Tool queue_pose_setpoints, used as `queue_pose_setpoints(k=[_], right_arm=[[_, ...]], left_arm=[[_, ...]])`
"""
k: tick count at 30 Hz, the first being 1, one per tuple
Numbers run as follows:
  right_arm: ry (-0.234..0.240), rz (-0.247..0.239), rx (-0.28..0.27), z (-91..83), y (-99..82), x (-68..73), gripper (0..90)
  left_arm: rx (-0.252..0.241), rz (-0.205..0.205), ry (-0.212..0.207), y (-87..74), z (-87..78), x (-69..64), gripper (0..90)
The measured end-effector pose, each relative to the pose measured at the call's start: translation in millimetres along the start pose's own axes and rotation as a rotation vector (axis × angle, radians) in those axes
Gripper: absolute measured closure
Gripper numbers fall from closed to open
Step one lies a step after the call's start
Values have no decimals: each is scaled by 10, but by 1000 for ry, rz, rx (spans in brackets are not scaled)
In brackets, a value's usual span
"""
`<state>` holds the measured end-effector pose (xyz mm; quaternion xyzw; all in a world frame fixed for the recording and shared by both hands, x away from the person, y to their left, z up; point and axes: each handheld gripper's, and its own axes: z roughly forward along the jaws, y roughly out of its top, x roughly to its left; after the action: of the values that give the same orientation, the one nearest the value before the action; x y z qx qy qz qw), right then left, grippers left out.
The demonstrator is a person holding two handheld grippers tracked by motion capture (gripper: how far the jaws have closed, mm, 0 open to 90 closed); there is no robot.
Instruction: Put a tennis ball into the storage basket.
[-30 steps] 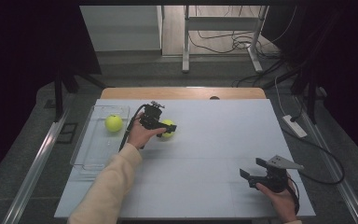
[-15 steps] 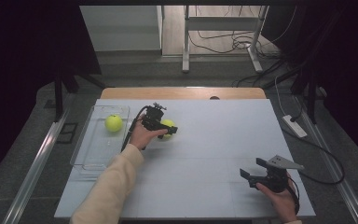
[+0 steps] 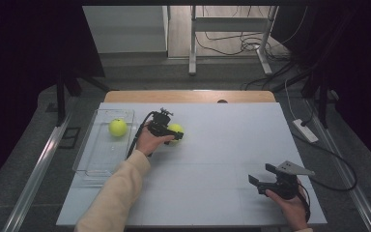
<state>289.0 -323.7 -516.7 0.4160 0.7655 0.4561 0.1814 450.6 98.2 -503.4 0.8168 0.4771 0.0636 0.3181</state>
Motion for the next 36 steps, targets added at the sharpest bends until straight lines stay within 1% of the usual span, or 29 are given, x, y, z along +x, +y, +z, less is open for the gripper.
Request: queue_pose_setpoints(k=[1,3,5,9,11,19,27,36], right_arm=[[0,-1,1,-2,0,-1,124],[0,0,-3,-3,-2,-8,124],[0,1,-2,-2,-2,-10,124],[0,-1,1,-1,0,-2,124],[1,0,-1,-3,-1,-3,124],[-1,0,-3,-5,-1,-9,124],[-2,0,-3,-7,1,-5,124],[-2,-1,-5,-8,2,-3,124]], left_arm=[[-2,2,-2,0,2,3,265],[2,21,-2,-1,-3,2,271],[5,26,0,-2,-9,0,275],[4,41,10,-3,-12,-15,281],[4,53,22,-1,-22,-27,281],[-9,66,18,0,-116,-24,283],[-47,85,5,7,-254,-74,283],[-88,101,5,-8,-395,-110,282]])
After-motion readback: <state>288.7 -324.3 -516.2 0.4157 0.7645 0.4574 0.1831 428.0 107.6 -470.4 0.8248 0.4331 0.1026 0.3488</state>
